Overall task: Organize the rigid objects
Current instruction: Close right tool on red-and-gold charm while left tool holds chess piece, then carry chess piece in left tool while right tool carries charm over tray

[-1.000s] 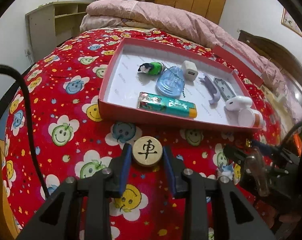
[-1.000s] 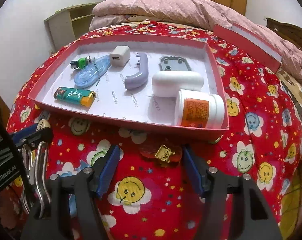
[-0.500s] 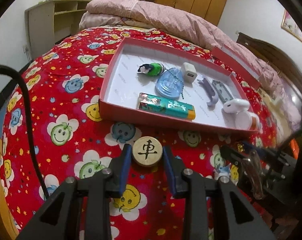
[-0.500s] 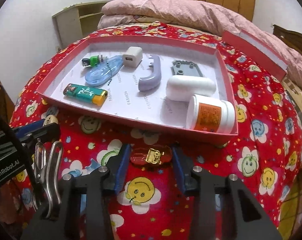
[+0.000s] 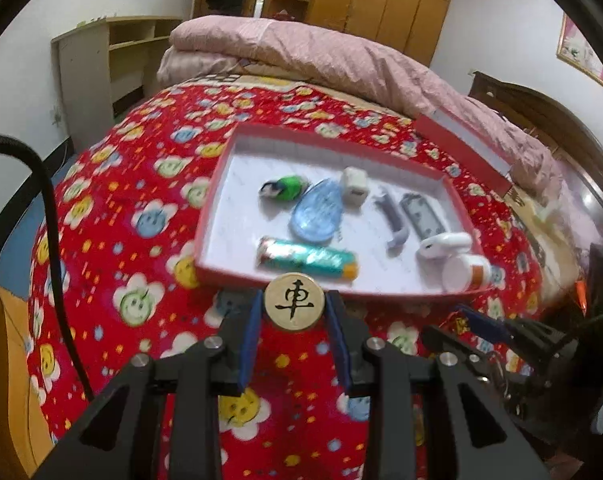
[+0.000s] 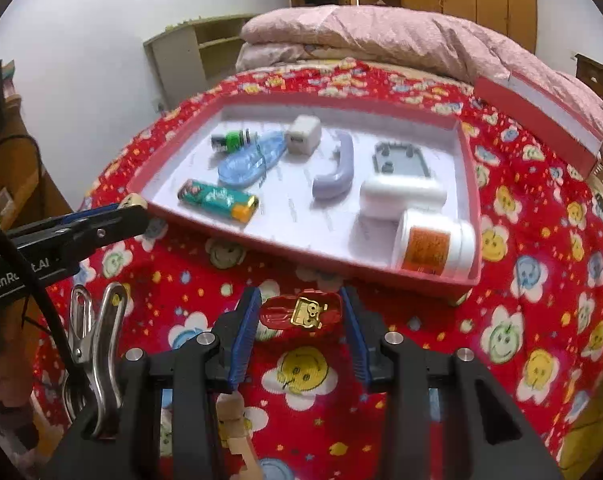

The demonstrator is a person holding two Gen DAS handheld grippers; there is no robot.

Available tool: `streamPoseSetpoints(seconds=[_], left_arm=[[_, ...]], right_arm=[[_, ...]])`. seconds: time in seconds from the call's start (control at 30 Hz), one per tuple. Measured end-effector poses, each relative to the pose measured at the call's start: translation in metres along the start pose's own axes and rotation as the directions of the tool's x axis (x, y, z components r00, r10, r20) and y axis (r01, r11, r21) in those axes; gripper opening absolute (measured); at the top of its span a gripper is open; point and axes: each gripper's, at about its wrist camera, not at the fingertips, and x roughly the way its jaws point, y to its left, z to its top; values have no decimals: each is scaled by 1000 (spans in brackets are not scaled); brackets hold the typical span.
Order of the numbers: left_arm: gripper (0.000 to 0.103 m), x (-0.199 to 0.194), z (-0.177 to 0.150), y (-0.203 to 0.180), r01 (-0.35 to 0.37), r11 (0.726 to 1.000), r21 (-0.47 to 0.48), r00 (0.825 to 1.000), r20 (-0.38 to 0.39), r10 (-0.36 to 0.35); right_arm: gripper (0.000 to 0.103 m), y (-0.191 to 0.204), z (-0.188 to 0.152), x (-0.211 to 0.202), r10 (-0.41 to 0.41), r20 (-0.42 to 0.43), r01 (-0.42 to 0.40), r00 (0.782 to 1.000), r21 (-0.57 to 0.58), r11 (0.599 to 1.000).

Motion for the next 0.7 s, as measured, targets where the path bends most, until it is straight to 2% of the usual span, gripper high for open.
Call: streamPoseSetpoints(seconds=[0.3,0.7], left_arm=[[33,19,21,-19,22,1000,19,999,-30,-21],[33,50,48,-21,0,1000,14,999,-44,1]], right_arm=[[42,-19,26,-17,2,60,-3,998,29,1000],[42,-48,63,-2,-10,85,5,996,62,998]])
